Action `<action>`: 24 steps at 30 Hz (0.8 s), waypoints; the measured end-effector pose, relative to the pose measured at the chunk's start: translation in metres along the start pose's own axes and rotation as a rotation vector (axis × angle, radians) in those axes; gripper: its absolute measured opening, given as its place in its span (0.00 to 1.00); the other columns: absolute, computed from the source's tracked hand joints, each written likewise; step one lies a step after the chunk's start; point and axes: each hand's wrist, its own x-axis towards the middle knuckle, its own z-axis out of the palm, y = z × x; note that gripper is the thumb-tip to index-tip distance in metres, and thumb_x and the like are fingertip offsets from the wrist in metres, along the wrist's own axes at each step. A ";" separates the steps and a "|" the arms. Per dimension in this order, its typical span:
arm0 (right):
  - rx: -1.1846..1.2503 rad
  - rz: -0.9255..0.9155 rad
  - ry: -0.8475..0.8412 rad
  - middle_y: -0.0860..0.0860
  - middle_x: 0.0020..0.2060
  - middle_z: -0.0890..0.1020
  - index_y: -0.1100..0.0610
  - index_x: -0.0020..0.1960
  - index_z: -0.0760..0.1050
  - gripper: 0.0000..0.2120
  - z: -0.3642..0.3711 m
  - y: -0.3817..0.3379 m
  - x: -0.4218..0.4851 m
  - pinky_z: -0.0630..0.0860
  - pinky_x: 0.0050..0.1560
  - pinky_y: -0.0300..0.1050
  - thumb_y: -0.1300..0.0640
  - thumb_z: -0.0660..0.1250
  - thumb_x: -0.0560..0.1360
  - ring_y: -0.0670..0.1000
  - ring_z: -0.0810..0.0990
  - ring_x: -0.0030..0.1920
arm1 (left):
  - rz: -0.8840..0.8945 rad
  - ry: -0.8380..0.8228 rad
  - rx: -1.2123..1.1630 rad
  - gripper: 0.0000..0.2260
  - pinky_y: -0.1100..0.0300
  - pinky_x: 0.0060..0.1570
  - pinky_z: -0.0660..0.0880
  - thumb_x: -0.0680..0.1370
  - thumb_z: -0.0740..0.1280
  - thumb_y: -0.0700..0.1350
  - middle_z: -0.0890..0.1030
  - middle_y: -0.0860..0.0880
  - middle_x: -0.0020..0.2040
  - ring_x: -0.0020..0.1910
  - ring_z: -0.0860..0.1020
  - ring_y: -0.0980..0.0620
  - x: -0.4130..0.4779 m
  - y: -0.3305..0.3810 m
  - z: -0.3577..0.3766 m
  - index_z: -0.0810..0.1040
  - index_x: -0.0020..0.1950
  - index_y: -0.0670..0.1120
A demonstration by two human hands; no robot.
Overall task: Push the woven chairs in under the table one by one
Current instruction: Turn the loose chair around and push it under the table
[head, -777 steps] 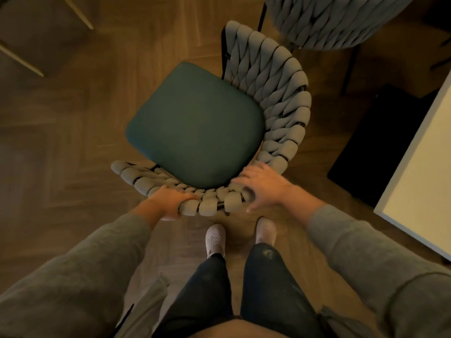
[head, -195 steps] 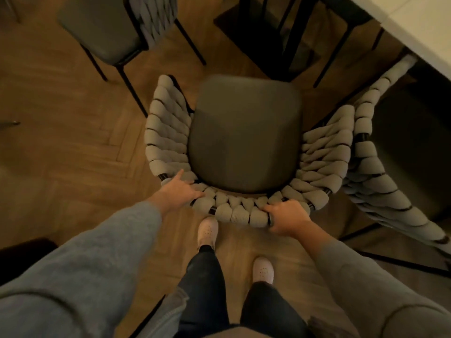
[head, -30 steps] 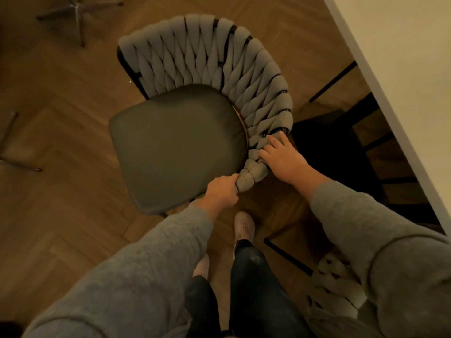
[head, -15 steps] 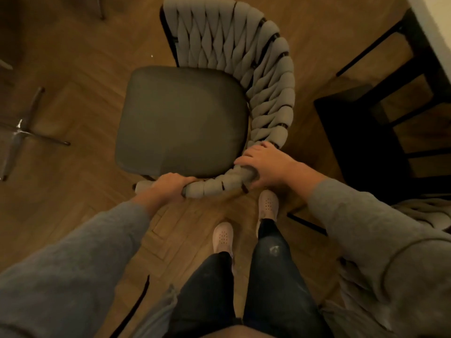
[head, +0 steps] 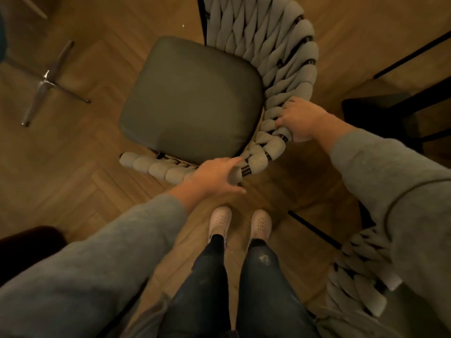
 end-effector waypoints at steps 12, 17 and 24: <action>0.208 0.084 0.020 0.52 0.50 0.79 0.52 0.57 0.76 0.16 0.022 -0.106 -0.080 0.65 0.62 0.53 0.52 0.65 0.69 0.57 0.74 0.55 | -0.092 0.156 0.110 0.22 0.52 0.48 0.78 0.75 0.67 0.54 0.81 0.49 0.54 0.50 0.80 0.47 -0.028 0.053 0.094 0.68 0.68 0.53; 0.333 0.193 -0.021 0.53 0.54 0.79 0.52 0.61 0.75 0.20 0.029 -0.171 -0.107 0.63 0.65 0.54 0.52 0.65 0.69 0.57 0.72 0.60 | 0.019 0.083 0.175 0.23 0.50 0.47 0.78 0.76 0.66 0.53 0.81 0.48 0.53 0.49 0.80 0.47 -0.067 0.039 0.117 0.66 0.70 0.53; 0.509 0.432 -0.007 0.51 0.54 0.79 0.51 0.60 0.75 0.18 0.024 -0.305 -0.126 0.62 0.65 0.53 0.49 0.66 0.71 0.56 0.72 0.59 | 0.217 -0.063 0.306 0.22 0.54 0.43 0.78 0.76 0.66 0.51 0.80 0.49 0.51 0.46 0.79 0.48 -0.143 -0.011 0.136 0.66 0.69 0.55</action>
